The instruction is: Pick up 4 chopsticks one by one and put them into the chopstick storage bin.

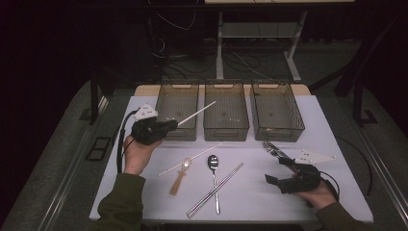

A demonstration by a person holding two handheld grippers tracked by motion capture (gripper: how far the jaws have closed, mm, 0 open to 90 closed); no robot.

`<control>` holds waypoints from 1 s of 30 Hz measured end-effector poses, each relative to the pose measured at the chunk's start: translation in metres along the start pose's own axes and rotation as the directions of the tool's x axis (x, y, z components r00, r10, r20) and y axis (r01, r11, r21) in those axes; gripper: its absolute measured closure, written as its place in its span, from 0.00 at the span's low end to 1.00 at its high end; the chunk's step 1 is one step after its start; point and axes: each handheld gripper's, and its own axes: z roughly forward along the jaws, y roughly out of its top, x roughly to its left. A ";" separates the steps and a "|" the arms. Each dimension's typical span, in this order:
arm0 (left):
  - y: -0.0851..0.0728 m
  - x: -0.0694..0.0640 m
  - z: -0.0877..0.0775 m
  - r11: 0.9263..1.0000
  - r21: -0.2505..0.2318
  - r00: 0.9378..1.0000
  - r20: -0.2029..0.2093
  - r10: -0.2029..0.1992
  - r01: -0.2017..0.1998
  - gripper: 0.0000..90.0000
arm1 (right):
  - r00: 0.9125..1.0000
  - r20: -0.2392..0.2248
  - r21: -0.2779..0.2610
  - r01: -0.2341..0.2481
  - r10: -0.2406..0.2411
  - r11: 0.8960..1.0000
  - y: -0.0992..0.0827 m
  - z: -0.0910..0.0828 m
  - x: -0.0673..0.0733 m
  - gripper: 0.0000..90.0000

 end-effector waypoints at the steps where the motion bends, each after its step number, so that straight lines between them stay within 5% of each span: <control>1: 0.001 0.002 0.001 1.000 -0.005 1.000 -0.001 -0.009 0.009 0.93 | 1.000 0.000 -0.001 0.000 0.000 1.000 0.000 0.000 0.000 0.11; 14: 0.012 0.027 0.016 0.999 0.004 0.996 -0.075 -0.051 0.052 0.94 | 1.000 0.001 -0.002 -0.002 0.002 1.000 0.000 0.000 0.000 0.11; 30: 0.021 0.061 0.032 0.990 0.044 0.974 -0.190 -0.123 0.134 0.94 | 1.000 0.001 -0.008 -0.008 0.008 1.000 0.000 -0.001 0.000 0.11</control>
